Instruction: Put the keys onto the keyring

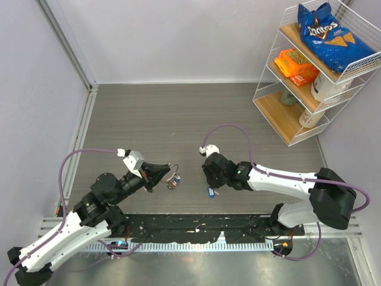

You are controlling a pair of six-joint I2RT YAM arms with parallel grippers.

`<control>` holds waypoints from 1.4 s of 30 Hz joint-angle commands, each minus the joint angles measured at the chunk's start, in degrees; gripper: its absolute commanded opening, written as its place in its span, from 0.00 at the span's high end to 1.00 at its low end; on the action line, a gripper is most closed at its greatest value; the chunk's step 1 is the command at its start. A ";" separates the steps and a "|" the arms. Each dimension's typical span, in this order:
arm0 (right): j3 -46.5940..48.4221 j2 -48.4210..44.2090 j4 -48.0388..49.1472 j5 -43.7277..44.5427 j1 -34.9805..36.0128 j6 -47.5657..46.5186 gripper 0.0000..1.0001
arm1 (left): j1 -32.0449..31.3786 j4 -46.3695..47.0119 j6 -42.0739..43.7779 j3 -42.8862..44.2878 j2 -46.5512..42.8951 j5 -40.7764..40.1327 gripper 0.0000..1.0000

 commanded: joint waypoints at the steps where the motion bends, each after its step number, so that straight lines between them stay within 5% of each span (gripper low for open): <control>1: 1.18 0.96 0.11 -1.44 0.34 1.47 0.67 | 0.00 5.21 -0.29 2.15 0.46 -0.05 1.00; 32: 2.32 5.45 0.99 -2.68 0.25 1.38 0.74 | 0.00 5.12 -0.21 1.97 0.81 -0.49 1.00; 42: 2.23 6.68 2.39 -3.82 0.34 1.21 0.86 | 0.00 4.86 -0.30 2.06 0.72 -0.49 1.00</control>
